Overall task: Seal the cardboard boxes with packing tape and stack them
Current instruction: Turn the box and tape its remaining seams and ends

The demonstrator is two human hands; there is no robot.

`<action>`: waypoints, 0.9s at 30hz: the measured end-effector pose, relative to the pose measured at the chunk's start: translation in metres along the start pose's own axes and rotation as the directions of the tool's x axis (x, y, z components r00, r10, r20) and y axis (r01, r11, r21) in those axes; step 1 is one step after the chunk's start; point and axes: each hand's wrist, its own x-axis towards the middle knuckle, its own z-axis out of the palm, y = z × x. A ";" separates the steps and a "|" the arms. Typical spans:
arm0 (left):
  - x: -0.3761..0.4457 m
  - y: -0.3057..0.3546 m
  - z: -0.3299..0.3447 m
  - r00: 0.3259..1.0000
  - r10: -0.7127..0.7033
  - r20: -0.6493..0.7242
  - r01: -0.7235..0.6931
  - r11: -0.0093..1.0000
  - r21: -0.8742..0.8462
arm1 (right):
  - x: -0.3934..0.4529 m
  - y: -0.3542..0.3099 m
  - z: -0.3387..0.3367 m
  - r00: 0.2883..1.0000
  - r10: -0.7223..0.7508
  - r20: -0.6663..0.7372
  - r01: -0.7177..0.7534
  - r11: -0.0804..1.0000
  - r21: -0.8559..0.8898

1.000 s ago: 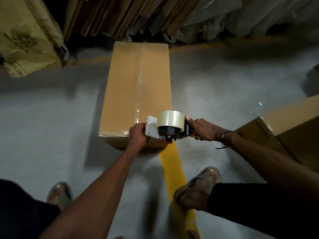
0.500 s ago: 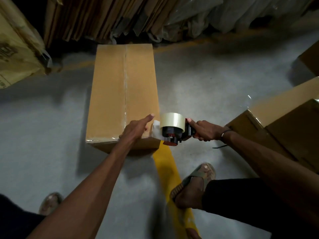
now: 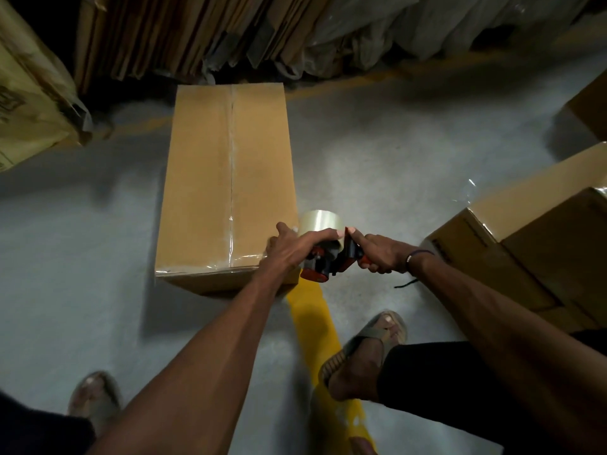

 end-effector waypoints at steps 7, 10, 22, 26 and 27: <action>0.008 0.001 0.000 0.999 -0.039 0.036 0.037 0.997 0.062 | 0.002 0.007 -0.001 0.995 0.011 -0.095 -0.016 0.999 -0.047; 0.010 0.008 -0.004 0.991 -0.099 0.092 0.088 0.990 0.112 | 0.001 0.009 -0.005 0.989 0.011 -0.146 -0.019 0.998 -0.053; 0.039 -0.009 -0.022 0.983 -0.085 0.163 0.032 0.952 0.303 | 0.012 0.048 0.017 0.895 0.128 -0.428 -0.230 0.953 -0.198; 0.035 -0.015 -0.025 0.993 0.116 0.039 -0.120 0.872 0.475 | 0.034 0.043 0.060 0.908 0.108 -0.404 -0.218 0.947 -0.238; 0.036 -0.018 -0.024 0.990 0.140 0.019 -0.130 0.846 0.517 | 0.041 0.044 0.074 0.911 0.108 -0.397 -0.210 0.952 -0.221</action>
